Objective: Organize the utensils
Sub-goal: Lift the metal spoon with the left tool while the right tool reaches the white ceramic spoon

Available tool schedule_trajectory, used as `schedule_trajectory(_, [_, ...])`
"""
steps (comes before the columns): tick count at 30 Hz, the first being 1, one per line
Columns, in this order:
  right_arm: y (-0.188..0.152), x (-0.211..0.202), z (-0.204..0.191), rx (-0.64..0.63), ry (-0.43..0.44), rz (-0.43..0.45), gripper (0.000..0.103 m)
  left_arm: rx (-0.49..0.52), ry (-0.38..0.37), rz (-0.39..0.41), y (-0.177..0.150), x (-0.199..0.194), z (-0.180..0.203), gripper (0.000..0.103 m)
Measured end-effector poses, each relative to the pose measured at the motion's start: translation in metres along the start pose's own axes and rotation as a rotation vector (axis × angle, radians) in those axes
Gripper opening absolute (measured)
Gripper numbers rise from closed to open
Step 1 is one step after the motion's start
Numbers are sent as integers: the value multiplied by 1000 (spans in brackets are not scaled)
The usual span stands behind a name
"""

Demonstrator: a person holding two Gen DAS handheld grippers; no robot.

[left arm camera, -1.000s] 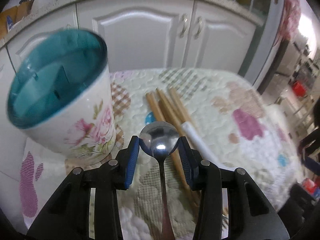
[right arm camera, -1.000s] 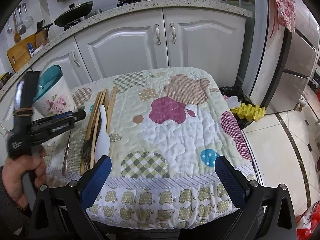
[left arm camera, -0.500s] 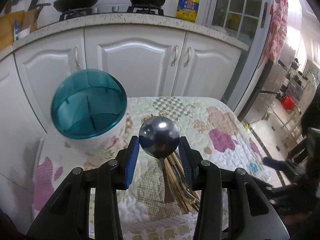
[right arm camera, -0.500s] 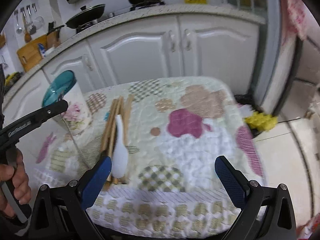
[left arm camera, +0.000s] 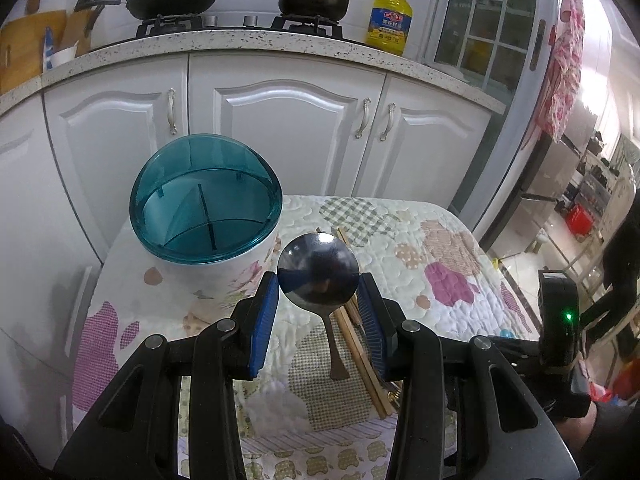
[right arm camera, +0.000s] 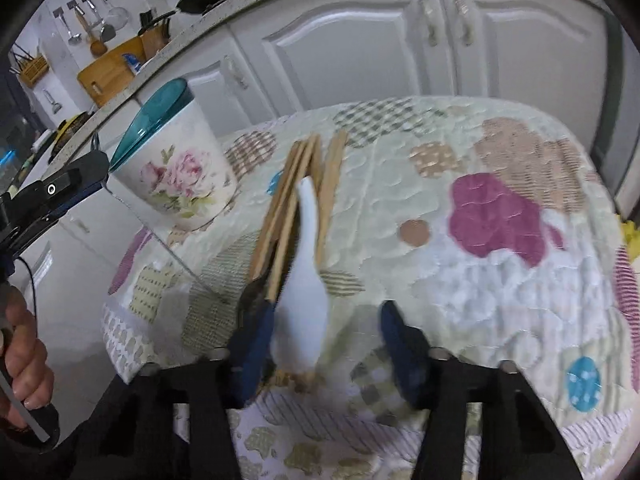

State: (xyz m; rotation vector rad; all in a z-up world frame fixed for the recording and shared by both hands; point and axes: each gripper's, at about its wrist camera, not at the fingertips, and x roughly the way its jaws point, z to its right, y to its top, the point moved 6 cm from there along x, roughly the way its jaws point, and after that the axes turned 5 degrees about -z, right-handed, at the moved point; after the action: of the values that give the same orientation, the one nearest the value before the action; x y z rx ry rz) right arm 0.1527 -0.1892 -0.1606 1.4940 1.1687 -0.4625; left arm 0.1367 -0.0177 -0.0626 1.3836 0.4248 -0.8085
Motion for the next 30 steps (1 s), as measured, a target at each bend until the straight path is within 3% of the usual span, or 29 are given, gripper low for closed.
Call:
schedule_trajectory(6, [-1,-2,-12,-66,19,14,19,-3,-5,1,0,1,1,39])
schedule_trajectory(12, [-2,-18,-11,-66,22,53,5,-5,-7,0,-1,1,2,39])
schedule_trajectory(21, [12,-60,4,103,203,133,4,5,-15,-1,-3,0,7,39])
schedule_trajectory(28, [4,-69,8,54,87,133,5,12,-18,1,-6,-1,9,40])
schedule_trajectory(29, [1,-67,6,44,68,128,13,12,-18,0,-6,0,9,40])
schedule_trajectory(30, [-2,-64,1,30,43,122,31,12,-18,0,-5,0,9,40])
